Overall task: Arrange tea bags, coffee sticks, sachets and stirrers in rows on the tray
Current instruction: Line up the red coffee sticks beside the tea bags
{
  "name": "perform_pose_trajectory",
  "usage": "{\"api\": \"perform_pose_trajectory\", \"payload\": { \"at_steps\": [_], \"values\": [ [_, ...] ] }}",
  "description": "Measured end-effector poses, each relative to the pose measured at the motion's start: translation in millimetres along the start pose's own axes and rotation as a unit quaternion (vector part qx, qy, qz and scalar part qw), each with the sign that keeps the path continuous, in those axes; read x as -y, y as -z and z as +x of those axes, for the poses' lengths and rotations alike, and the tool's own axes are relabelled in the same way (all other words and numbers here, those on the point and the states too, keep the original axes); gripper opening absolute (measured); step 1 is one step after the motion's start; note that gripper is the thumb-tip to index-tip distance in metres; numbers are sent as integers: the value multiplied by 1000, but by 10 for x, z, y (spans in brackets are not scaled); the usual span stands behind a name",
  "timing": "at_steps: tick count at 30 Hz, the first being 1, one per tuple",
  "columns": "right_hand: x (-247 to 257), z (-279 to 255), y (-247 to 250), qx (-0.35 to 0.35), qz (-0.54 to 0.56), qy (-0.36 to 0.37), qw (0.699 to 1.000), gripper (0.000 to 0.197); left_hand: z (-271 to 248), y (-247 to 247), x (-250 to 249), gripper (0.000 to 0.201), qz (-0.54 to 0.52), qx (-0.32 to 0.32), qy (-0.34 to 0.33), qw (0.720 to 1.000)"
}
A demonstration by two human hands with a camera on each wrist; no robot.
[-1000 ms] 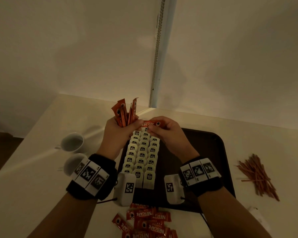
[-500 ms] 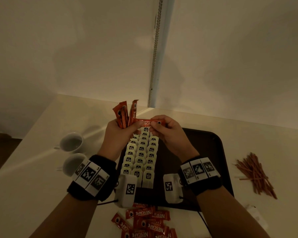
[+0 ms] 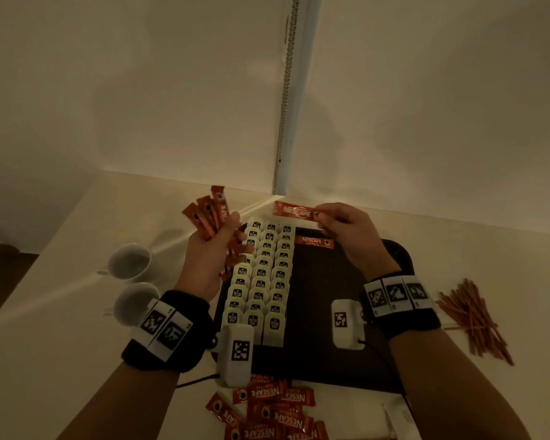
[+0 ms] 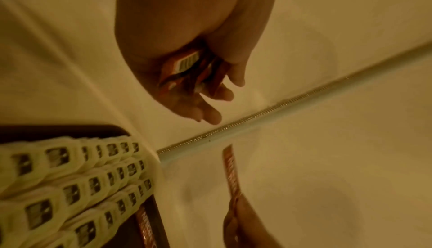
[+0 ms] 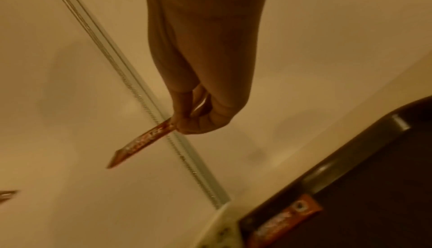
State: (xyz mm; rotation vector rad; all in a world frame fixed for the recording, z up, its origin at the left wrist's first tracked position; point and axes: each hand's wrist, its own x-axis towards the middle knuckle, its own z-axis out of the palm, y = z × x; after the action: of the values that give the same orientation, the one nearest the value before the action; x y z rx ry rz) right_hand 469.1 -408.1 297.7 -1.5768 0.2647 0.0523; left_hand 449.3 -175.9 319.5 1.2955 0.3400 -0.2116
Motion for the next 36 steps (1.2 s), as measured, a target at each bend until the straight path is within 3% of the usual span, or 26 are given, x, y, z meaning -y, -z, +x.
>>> {"api": "perform_pose_trajectory", "payload": {
  "at_steps": [4,9,24,36],
  "values": [
    [-345,249,309,-85,-77,-42,992,16,19,109,83,18,-30,-17,74,997],
    [-831,407,453,-103,-218,-98,966,15,63,121,142,9,-27,5,108,994],
    [-1043,591,286,-169,-281,-135,935,17,42,125,162,14,30,22,83,996],
    [-1096,597,257,-172,-312,-138,924,24,33,125,214,12,48,26,76,996]
  ]
}}
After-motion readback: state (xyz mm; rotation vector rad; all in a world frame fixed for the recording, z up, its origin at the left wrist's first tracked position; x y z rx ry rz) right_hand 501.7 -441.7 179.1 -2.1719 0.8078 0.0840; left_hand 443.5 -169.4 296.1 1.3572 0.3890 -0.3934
